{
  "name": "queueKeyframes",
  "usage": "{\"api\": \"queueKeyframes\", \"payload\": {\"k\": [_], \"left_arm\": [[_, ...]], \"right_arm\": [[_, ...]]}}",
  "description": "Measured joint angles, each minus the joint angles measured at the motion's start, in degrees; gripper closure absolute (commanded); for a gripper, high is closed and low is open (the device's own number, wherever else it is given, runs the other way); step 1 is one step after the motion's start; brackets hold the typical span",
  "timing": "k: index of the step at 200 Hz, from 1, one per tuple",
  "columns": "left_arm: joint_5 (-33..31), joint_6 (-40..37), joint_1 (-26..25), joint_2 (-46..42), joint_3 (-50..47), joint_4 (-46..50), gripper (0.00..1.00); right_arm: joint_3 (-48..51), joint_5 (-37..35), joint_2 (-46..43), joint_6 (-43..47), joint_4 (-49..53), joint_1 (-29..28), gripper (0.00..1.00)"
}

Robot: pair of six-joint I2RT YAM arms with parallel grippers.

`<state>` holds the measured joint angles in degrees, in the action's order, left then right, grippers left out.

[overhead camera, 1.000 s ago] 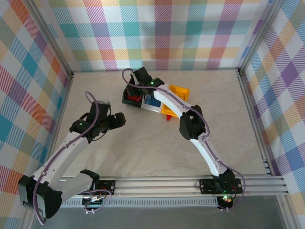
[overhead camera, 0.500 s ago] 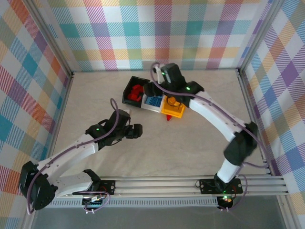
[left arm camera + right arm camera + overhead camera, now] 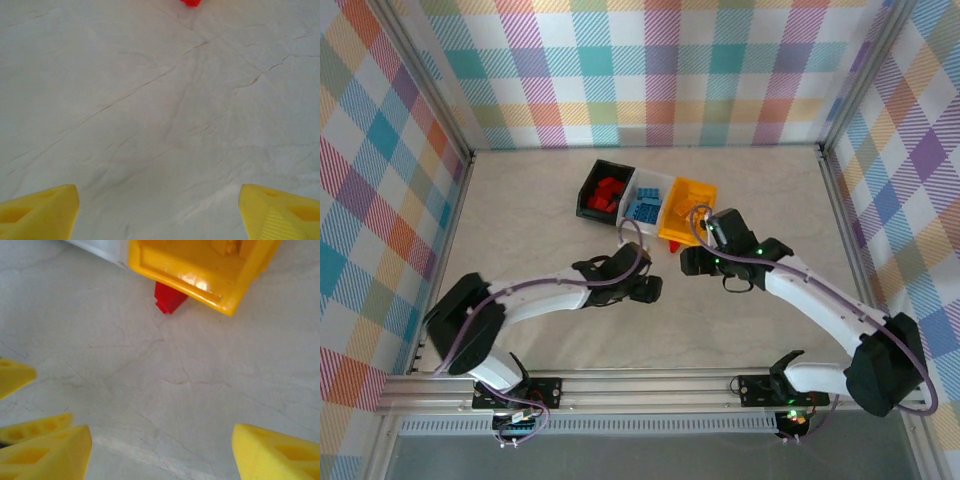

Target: Sort the legos into containers by color

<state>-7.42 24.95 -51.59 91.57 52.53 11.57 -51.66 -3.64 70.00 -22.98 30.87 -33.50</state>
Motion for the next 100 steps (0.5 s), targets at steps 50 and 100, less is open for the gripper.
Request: {"api": "queueKeyframes", "payload": {"k": [50, 100], "left_arm": [[0.46, -2.4, -0.42, 16.15, 12.22, -5.14, 0.18], [0.26, -5.31, -0.15, 23.39, 20.92, -5.68, 0.19]], "right_arm": [[3.72, 2.23, -1.81, -1.92, -1.6, 3.17, 0.26], [5.29, 4.7, -1.05, -2.14, -3.93, 5.77, 0.26]]}}
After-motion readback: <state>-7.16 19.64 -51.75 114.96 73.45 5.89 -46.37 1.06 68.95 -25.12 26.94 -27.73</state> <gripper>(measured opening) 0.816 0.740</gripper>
